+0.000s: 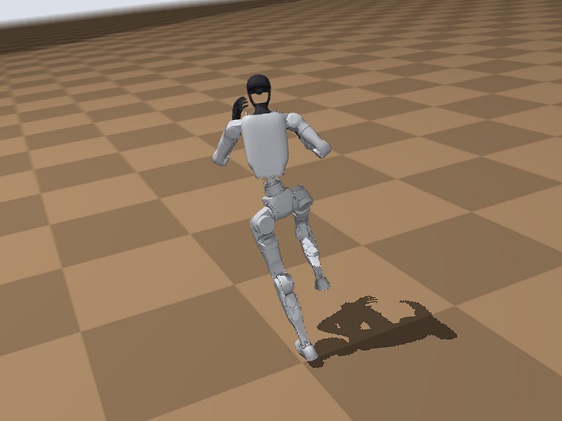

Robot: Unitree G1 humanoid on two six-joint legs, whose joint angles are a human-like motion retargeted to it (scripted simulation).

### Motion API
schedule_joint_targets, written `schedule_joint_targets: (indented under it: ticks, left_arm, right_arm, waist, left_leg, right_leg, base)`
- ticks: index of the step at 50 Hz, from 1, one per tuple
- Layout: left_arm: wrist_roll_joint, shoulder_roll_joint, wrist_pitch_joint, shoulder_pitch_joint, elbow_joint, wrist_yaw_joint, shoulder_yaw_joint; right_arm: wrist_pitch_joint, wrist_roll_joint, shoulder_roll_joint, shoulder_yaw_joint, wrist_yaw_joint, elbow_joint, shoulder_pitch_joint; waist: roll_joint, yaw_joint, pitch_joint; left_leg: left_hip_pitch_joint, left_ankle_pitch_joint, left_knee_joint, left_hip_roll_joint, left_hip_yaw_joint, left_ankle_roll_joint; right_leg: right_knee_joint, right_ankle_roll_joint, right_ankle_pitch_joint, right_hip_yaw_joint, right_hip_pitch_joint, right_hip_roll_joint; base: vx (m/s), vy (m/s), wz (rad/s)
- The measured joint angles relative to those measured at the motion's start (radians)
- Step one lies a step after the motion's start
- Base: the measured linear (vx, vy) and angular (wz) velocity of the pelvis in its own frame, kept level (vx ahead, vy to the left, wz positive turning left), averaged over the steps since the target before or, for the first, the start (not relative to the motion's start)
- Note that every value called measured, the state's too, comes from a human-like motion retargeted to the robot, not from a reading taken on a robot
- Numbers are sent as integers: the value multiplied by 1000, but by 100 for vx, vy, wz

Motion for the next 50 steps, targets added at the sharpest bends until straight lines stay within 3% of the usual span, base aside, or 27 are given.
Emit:
schedule_joint_targets:
  ticks: [2,4,6,8,10,12,15,17,19,20,22,25,27,30,33,35,37,38,40,42,45,47,50]
  left_arm:
    - [4,-9,-21,-40,9,15,-32]
    - [16,-17,-36,-51,-2,21,-51]
    - [11,-20,-33,-42,-41,18,-43]
    - [-26,-26,-26,-3,-88,4,-19]
    - [-49,-55,-16,63,-117,-43,-15]
    - [-129,-47,-5,189,-149,-47,40]
    - [-120,-50,16,486,-148,-40,144]
    - [-210,-56,35,735,-145,-53,219]
    - [-269,-25,50,958,-159,-31,263]
    - [-251,8,55,1059,-168,29,283]
    - [-222,99,48,1228,-223,-95,329]
    - [-200,159,62,1408,-253,-197,391]
    - [-238,147,67,1469,-264,-239,397]
    - [-302,81,71,1457,-257,-272,336]
    - [-362,43,86,1336,-274,-201,286]
    - [-355,-4,92,1207,-274,-175,241]
    - [-339,-75,70,1011,-233,-112,164]
    - [-443,-132,40,883,-206,-30,98]
    - [-134,-140,51,542,-23,18,20]
    - [-52,-197,44,248,76,107,-39]
    - [62,-235,17,-72,91,155,-23]
    - [135,-200,12,-190,64,155,-3]
    - [162,-150,-3,-248,38,133,-13]
  right_arm:
    - [-7,5,-49,-89,-4,-7,129]
    - [0,-25,-59,-155,-1,8,255]
    - [29,-82,-31,-184,-6,35,334]
    - [68,-171,-2,-184,-17,75,345]
    - [99,-263,21,-139,-34,130,292]
    - [91,-250,-28,-98,-80,183,198]
    - [78,-187,-66,52,-169,285,-88]
    - [78,-227,-61,127,-220,293,-346]
    - [86,-292,-12,148,-236,236,-533]
    - [95,-323,21,152,-247,199,-605]
    - [88,-365,78,160,-247,137,-684]
    - [81,-373,129,200,-254,73,-741]
    - [75,-376,141,236,-246,47,-759]
    - [58,-385,150,301,-229,24,-759]
    - [44,-318,147,346,-230,-5,-643]
    - [43,-285,143,368,-200,8,-555]
    - [44,-306,138,371,-192,64,-468]
    - [50,-320,141,371,-214,105,-418]
    - [33,-289,152,329,-213,186,-292]
    - [18,-183,170,249,-184,205,-117]
    - [-7,-80,109,47,-108,145,143]
    - [0,-34,57,-75,-64,126,282]
    - [16,-2,12,-181,-18,118,434]
  waist:
    - [46,-64,-46]
    - [40,-87,-96]
    - [-42,-80,-112]
    - [-177,-45,-100]
    - [-289,31,-87]
    - [-263,111,-86]
    - [-267,241,-33]
    - [-308,324,-13]
    - [-361,446,-24]
    - [-388,519,-38]
    - [-444,672,-66]
    - [-494,854,-93]
    - [-485,905,-114]
    - [-423,878,-137]
    - [-269,861,-98]
    - [-234,827,-104]
    - [-275,749,-98]
    - [-304,700,-80]
    - [-326,608,-53]
    - [-302,488,-35]
    - [-222,258,-65]
    - [-159,141,-103]
    - [-76,37,-162]
  left_leg:
    - [45,212,-87,37,-20,-80]
    - [92,328,-129,44,45,-99]
    - [168,307,-94,3,170,-40]
    - [192,183,137,-81,256,51]
    - [71,8,587,-169,252,188]
    - [-219,-114,1168,-142,251,138]
    - [-554,-255,1778,-171,272,173]
    - [-769,-298,1988,-172,347,184]
    - [-953,-301,2039,-149,407,186]
    - [-1030,-295,2023,-132,427,186]
    - [-1078,-283,1869,-70,460,194]
    - [-985,-248,1500,47,542,228]
    - [-858,-215,1160,66,573,228]
    - [-595,-107,491,4,532,184]
    - [-249,-47,-21,56,446,50]
    - [-157,-9,-134,94,455,48]
    - [-224,-92,49,81,445,173]
    - [-274,-179,186,62,420,253]
    - [-404,-348,468,58,353,337]
    - [-411,-426,560,50,301,325]
    - [-324,-409,470,36,222,258]
    - [-225,-292,310,51,190,174]
    - [-58,10,61,91,162,63]
  right_leg:
    - [-331,51,133,-77,79,23]
    - [-715,142,338,-85,192,66]
    - [-1121,240,523,0,364,91]
    - [-1426,294,601,95,553,41]
    - [-1550,311,551,107,669,-30]
    - [-1500,200,345,95,664,7]
    - [-1278,105,83,144,620,20]
    - [-1155,105,13,195,587,-3]
    - [-1175,125,34,256,618,-9]
    - [-1218,136,72,290,647,-8]
    - [-1353,171,264,351,741,-19]
    - [-1538,245,640,397,889,-53]
    - [-1547,254,731,362,959,-50]
    - [-1328,210,658,265,1001,3]
    - [-796,164,489,229,982,97]
    - [-354,111,345,251,834,129]
    - [56,90,205,315,620,182]
    - [234,106,134,341,513,225]
    - [500,145,28,331,261,327]
    - [582,160,-4,269,67,352]
    - [456,131,6,187,-124,271]
    - [234,89,24,136,-163,186]
    - [-252,79,96,45,-80,126]
  base:
    - [106,-14,187]
    - [108,-24,167]
    - [108,-33,141]
    - [103,-38,73]
    - [89,-37,0]
    - [75,-26,-32]
    - [71,-21,-73]
    - [84,-19,-103]
    - [103,-20,-141]
    - [118,-17,-168]
    - [128,-10,-178]
    - [137,8,-161]
    - [137,23,-87]
    - [132,29,-7]
    - [134,35,-35]
    - [118,32,-26]
    - [100,21,27]
    - [88,15,76]
    - [86,12,110]
    - [99,13,160]
    - [116,10,180]
    - [127,-2,114]
    - [133,-16,72]
